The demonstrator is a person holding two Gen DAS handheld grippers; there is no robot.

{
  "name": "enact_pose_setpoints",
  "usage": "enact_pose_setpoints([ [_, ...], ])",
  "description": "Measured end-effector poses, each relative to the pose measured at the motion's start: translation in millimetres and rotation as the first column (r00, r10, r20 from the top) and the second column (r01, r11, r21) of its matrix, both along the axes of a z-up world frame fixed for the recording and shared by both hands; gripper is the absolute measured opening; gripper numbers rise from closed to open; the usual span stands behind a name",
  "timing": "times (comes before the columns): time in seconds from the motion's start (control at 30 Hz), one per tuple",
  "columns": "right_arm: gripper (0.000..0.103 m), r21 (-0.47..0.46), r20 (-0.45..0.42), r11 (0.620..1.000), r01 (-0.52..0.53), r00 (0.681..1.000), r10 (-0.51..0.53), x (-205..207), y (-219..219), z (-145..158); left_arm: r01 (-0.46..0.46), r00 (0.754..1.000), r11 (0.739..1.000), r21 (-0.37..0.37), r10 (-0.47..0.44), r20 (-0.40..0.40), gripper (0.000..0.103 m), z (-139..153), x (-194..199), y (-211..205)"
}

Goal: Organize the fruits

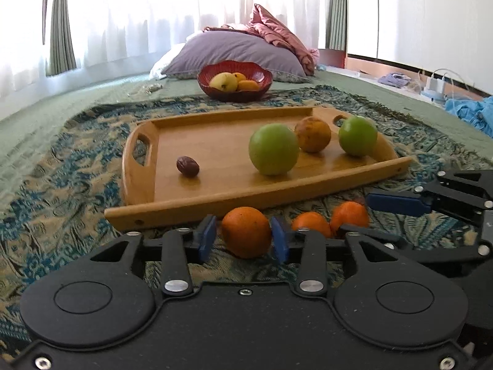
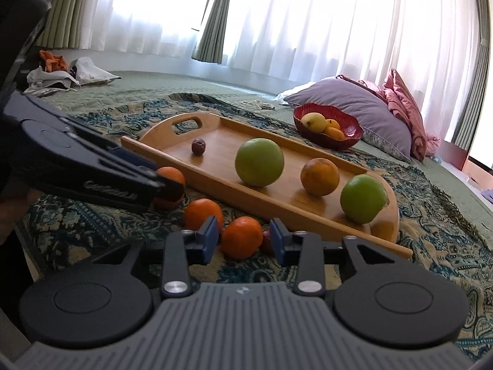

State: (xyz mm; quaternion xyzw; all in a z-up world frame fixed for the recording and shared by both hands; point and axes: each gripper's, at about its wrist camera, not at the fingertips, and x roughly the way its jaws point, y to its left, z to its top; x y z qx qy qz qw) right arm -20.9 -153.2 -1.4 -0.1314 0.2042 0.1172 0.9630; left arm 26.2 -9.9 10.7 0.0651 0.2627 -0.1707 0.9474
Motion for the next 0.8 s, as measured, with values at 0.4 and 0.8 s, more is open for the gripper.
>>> enact_pose_setpoints([
  [0.4, 0.043, -0.026, -0.004, 1.0, 0.014, 1.0, -0.015, 9, 6, -7, -0.01, 0.997, 0.999, -0.036, 0.007, -0.071, 0.043, -15, 14, 4],
  [0.8, 0.035, -0.026, 0.042, 0.999, 0.041, 0.998, -0.04, 5, 9, -10, -0.027, 0.999, 0.998, -0.048, 0.026, -0.039, 0.035, -6, 7, 6],
])
